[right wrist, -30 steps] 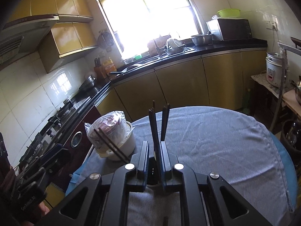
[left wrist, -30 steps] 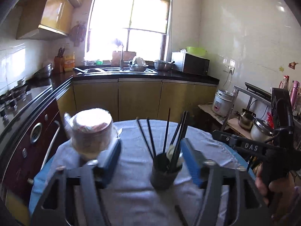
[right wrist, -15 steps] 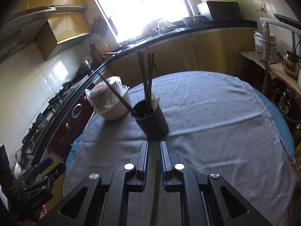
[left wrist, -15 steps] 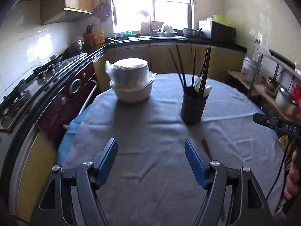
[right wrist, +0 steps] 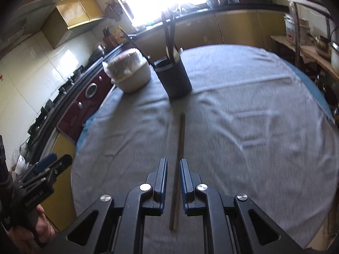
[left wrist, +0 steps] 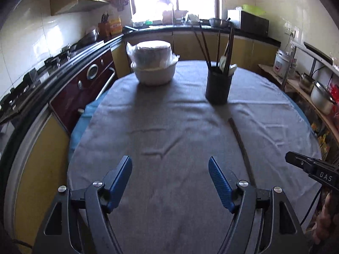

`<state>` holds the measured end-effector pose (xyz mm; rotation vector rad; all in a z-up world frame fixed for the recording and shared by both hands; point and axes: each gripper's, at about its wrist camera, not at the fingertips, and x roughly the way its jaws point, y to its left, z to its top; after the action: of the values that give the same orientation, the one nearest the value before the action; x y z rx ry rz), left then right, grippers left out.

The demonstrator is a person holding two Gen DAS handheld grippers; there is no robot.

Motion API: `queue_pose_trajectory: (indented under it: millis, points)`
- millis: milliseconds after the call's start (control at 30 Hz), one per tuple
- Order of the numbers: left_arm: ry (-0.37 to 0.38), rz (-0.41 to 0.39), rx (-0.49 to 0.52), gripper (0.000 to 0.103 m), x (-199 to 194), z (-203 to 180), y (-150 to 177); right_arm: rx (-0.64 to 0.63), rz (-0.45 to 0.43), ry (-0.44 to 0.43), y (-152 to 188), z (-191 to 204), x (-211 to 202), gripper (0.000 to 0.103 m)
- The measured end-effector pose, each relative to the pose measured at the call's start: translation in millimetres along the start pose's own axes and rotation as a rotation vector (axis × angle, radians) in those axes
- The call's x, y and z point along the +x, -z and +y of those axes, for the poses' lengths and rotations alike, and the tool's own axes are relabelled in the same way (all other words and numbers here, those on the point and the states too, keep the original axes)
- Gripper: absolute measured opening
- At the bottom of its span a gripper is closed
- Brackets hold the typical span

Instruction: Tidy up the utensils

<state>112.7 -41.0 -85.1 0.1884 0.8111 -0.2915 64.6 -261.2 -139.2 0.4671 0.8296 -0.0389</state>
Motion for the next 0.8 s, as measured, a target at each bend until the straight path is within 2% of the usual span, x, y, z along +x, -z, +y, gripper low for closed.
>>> queue_pose_trajectory:
  millis: [300,633,800]
  points:
    - [0.0,0.099,-0.012,0.075,17.0,5.7,29.9,0.043,0.049,0.027,26.6,-22.6,-5.3,0.013]
    - [0.004,0.062,-0.049,0.075,9.2,12.2,15.5,0.039,0.021,0.028,14.1,-23.9,-24.0,0.013]
    - [-0.025,0.011,-0.061,0.075,-2.9,20.3,1.3,0.028,-0.023,0.04,0.0,-17.4,-27.1,0.016]
